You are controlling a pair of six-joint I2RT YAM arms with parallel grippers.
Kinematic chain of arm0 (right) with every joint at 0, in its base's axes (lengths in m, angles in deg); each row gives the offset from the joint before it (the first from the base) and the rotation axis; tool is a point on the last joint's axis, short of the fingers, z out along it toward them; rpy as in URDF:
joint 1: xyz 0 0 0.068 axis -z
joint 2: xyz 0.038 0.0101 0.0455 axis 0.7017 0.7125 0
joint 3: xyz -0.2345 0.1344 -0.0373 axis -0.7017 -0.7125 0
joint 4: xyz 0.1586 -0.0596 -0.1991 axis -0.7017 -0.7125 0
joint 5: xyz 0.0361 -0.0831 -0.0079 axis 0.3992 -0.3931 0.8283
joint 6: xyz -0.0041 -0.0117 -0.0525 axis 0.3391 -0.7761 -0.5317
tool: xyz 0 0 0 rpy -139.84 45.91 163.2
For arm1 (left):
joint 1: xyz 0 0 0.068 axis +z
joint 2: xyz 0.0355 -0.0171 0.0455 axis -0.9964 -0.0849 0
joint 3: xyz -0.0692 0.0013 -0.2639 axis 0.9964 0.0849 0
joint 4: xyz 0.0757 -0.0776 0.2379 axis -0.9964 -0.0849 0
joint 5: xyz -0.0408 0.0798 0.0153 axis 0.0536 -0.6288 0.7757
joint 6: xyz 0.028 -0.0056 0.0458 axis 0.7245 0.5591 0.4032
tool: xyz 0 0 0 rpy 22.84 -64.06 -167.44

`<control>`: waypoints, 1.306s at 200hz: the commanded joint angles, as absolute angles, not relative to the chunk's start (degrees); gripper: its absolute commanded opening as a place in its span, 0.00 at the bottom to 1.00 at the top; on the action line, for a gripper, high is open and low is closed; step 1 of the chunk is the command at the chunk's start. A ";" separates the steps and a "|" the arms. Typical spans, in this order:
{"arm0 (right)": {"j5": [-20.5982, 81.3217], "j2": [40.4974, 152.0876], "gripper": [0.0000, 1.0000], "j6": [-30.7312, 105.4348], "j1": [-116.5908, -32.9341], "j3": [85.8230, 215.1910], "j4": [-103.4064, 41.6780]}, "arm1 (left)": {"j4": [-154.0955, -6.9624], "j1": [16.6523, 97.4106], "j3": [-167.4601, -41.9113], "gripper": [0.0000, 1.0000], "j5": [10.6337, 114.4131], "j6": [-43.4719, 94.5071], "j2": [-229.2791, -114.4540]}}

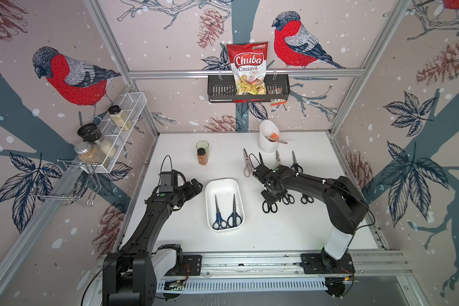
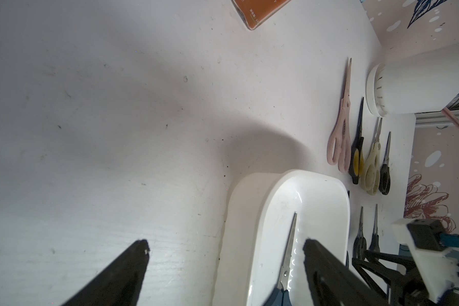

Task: Take the scissors out of the storage box
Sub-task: Place the scissors at the center of the board, then move the scissors at the storage box.

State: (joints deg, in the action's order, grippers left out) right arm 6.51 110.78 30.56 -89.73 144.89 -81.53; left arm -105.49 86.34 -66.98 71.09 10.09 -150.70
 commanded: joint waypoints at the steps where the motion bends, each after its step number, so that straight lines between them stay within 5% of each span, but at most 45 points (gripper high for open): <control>1: 7.80 108.96 0.43 37.31 -90.50 147.74 -82.91 | -104.68 86.33 -66.44 0.95 70.86 9.48 -150.70; 136: 17.93 124.62 0.44 60.01 -114.92 166.13 -80.63 | -102.11 86.42 -64.60 0.95 69.55 8.41 -151.83; 261: 11.91 132.25 0.44 62.65 -112.27 169.07 -78.24 | -103.62 86.45 -64.08 0.95 68.25 10.93 -150.84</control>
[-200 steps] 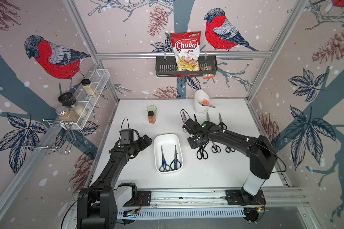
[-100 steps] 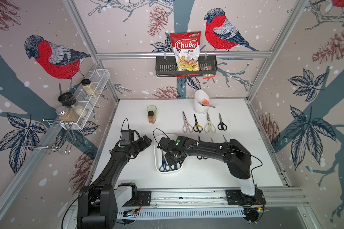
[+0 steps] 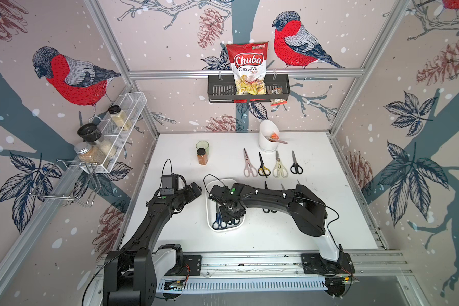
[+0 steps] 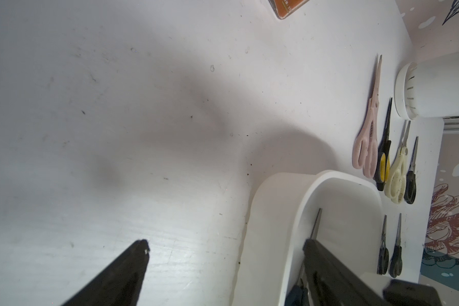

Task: Take the scissors out of the storage box
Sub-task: Move the scissors at the storage box.

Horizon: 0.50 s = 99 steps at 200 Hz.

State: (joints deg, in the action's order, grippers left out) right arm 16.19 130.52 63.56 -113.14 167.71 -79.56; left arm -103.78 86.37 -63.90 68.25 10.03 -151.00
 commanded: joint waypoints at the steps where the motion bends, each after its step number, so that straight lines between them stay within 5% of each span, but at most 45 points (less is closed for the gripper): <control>1: 11.75 132.33 0.44 62.62 -112.21 169.22 -78.23 | -103.57 86.40 -64.09 0.95 68.28 10.93 -150.89; 99: 9.19 133.28 0.42 63.22 -113.09 175.42 -85.65 | -103.24 86.38 -63.84 0.95 68.48 10.83 -150.75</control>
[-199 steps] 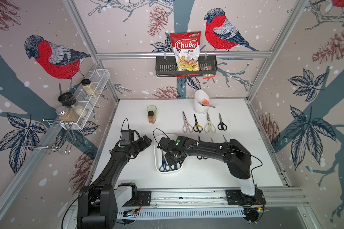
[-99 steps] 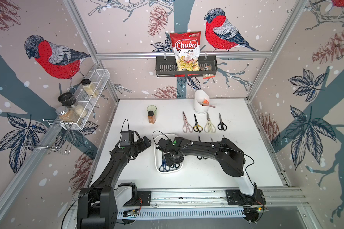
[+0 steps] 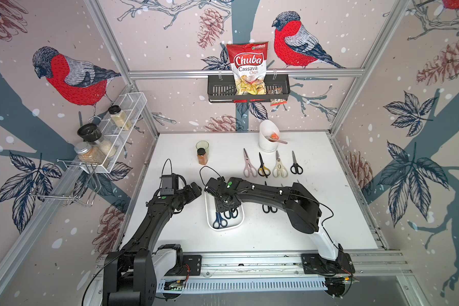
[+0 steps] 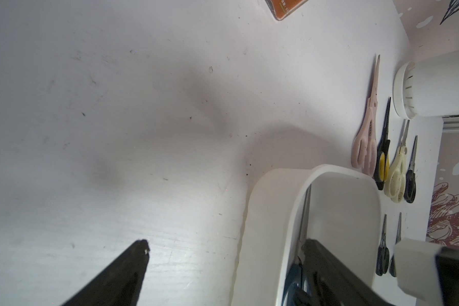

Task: Take the scissors out of the storage box
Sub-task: Move the scissors at the storage box, then pick up the scissors from the storage box.

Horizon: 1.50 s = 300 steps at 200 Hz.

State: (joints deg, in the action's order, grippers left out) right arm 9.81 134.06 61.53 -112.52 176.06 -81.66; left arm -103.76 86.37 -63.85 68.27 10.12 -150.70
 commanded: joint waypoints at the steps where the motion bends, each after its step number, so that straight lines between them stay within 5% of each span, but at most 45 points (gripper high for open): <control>1: 9.21 133.24 0.42 63.30 -113.15 175.35 -85.71 | -103.25 86.37 -63.84 0.95 68.44 10.83 -150.75; 145: 11.56 134.31 0.32 68.48 -112.70 168.23 -78.65 | -104.38 86.39 -64.60 0.95 68.93 11.39 -151.13; 229: 10.19 134.82 0.00 68.88 -112.77 169.34 -82.36 | -103.92 86.42 -64.27 0.95 68.61 11.22 -150.86; 300: 8.52 132.93 0.00 66.70 -112.16 177.16 -86.65 | -103.59 86.40 -64.27 0.95 67.56 11.24 -150.31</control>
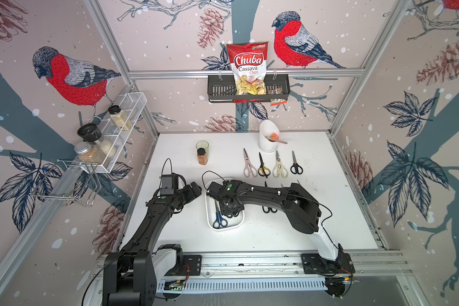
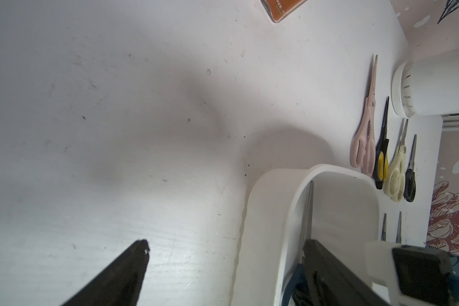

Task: Take the scissors out of the storage box
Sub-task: Pick up the scissors from the storage box, then place the scissors at the center of the board.

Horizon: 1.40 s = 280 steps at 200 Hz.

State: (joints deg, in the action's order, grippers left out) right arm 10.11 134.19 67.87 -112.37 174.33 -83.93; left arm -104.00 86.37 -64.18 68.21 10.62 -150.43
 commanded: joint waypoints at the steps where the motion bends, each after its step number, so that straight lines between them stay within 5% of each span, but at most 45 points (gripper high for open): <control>1: 8.52 132.84 0.00 66.67 -112.11 177.31 -86.70 | -103.64 86.42 -64.27 0.95 67.54 11.21 -150.27; 92: 9.23 122.80 0.00 65.14 -111.20 180.28 -86.15 | -104.47 86.46 -66.64 0.95 68.62 11.27 -152.36; 181: 8.41 105.89 0.00 64.75 -105.03 157.66 -80.39 | -104.82 85.75 -69.53 0.95 71.66 10.38 -154.52; 280: 5.94 109.13 0.00 64.39 -103.71 146.23 -75.01 | -107.62 85.52 -70.29 0.95 69.88 10.16 -153.21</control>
State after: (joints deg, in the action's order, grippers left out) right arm 7.36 108.68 64.83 -103.54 148.52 -77.53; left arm -106.36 85.62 -70.19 70.68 10.07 -153.65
